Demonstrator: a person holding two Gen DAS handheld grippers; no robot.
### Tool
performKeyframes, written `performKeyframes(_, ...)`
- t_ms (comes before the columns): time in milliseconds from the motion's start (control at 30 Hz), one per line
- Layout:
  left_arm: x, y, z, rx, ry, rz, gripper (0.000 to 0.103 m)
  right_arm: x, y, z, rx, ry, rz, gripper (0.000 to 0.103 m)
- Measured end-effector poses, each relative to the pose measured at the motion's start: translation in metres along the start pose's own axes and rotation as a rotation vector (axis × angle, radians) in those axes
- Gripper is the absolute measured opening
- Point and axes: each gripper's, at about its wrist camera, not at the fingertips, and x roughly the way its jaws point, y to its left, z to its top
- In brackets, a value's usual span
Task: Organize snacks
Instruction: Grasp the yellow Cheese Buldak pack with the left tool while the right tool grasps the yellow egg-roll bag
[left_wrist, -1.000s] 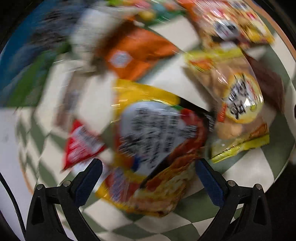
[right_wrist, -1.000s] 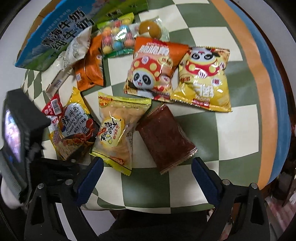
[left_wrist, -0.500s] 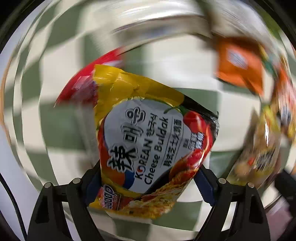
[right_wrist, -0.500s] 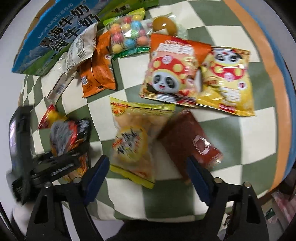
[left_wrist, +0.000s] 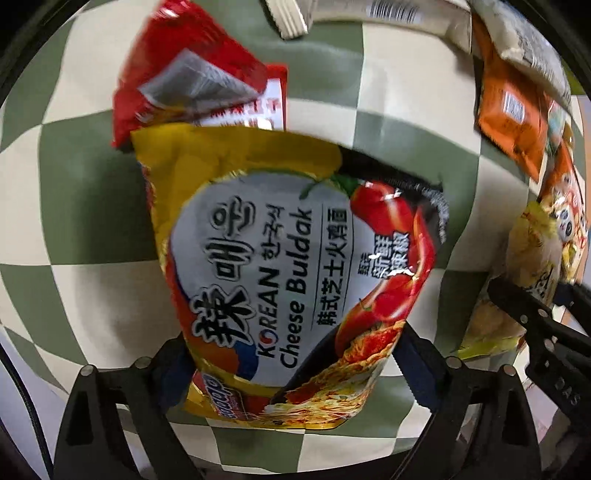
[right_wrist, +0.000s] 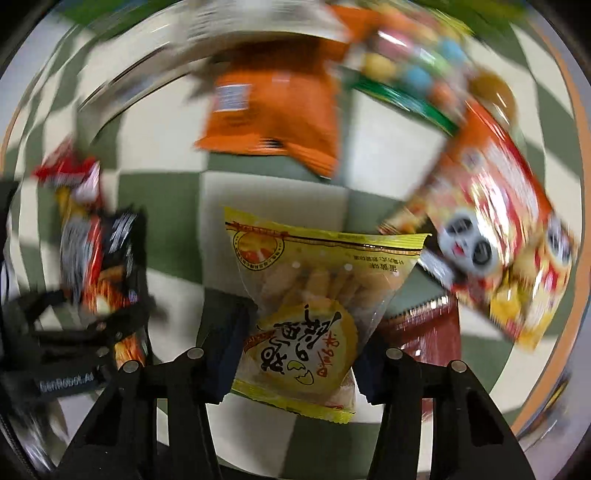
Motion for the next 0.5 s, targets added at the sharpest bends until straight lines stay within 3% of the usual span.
performKeyframes(67, 0.012, -0.002, 0.006, -0.004, -0.003, -0.008, 0.096, -0.003, -0.003, -0.001, 0.020, -0.008, 0.023, 0.076)
performKeyframes(100, 0.012, 0.004, 0.006, -0.015, -0.015, -0.026, 0.096, -0.006, -0.008, -0.004, 0.046, -0.015, 0.043, 0.078)
performKeyframes(267, 0.007, 0.045, -0.033, -0.079, -0.078, -0.099, 0.094, -0.014, -0.029, -0.027, 0.172, -0.015, 0.092, 0.079)
performKeyframes(367, 0.002, 0.058, -0.040, -0.074, -0.112, -0.092, 0.084, -0.011, -0.043, -0.047, 0.240, -0.014, 0.103, 0.079)
performKeyframes(500, 0.000, 0.061, -0.050, -0.045, -0.141, -0.038, 0.083, -0.003, -0.041, -0.049, 0.286, -0.038, 0.090, 0.078)
